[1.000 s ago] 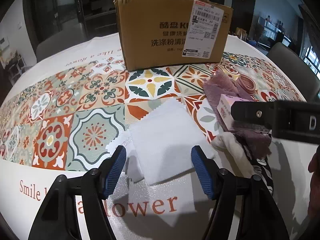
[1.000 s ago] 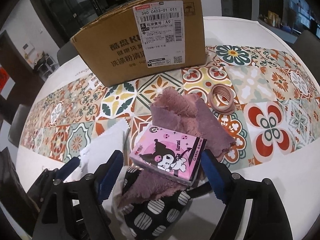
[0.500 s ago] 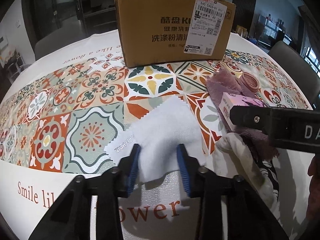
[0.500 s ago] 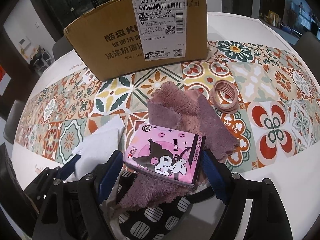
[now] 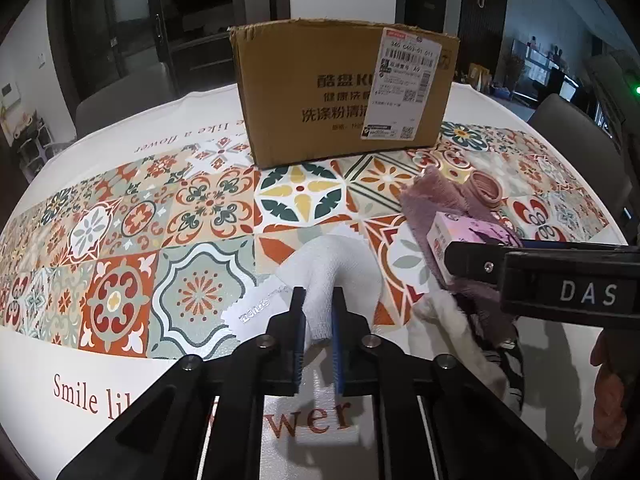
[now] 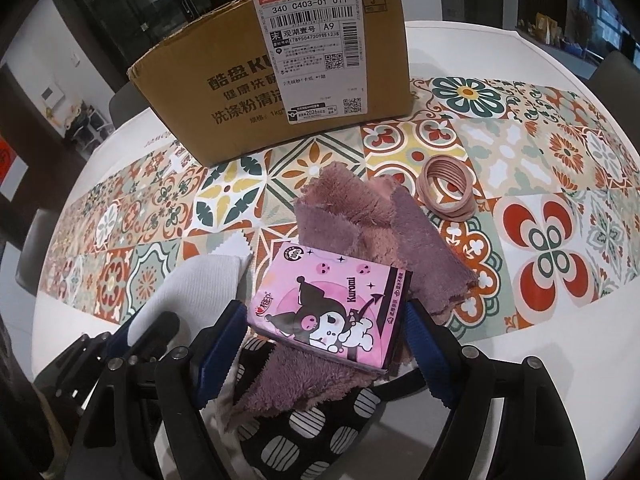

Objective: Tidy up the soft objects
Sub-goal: 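Grasp the white cloth with the left tool while the right tool grasps the pink Kuromi box, then lift the white cloth and pink Kuromi box and carry them to the box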

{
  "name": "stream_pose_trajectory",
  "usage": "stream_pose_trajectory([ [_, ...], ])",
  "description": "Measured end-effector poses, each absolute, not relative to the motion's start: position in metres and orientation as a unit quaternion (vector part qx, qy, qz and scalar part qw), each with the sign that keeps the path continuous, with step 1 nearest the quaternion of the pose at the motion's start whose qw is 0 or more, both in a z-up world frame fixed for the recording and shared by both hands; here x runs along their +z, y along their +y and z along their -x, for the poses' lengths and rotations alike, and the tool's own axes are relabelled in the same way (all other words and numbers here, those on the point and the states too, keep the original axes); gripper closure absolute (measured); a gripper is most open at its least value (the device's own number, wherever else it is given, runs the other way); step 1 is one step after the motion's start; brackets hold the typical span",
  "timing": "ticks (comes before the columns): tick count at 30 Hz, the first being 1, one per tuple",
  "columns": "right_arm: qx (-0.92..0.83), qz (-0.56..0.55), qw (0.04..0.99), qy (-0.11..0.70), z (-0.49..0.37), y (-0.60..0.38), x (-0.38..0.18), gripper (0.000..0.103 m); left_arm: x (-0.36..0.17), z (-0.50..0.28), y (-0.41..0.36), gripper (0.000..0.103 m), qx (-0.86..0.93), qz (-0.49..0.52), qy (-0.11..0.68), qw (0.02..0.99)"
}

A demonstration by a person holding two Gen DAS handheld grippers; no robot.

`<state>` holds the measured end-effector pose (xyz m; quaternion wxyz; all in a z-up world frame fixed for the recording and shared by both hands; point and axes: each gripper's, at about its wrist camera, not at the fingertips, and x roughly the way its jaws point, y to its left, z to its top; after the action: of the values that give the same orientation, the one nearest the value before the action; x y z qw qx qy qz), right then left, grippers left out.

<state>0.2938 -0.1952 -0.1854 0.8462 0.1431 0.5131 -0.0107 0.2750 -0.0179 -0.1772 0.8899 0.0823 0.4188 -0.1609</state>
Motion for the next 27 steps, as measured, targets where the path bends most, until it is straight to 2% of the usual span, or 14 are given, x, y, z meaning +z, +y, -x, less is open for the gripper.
stream_pose_trajectory([
  [13, -0.003, -0.145, 0.856, 0.497, -0.287, -0.199, -0.169, 0.024, -0.145, -0.266, -0.019, 0.094, -0.160, -0.077, 0.383, 0.907],
  [27, 0.009, -0.140, 0.881, 0.452, -0.277, -0.198, -0.127, 0.024, -0.104, -0.256, -0.015, 0.094, -0.145, -0.068, 0.343, 0.926],
])
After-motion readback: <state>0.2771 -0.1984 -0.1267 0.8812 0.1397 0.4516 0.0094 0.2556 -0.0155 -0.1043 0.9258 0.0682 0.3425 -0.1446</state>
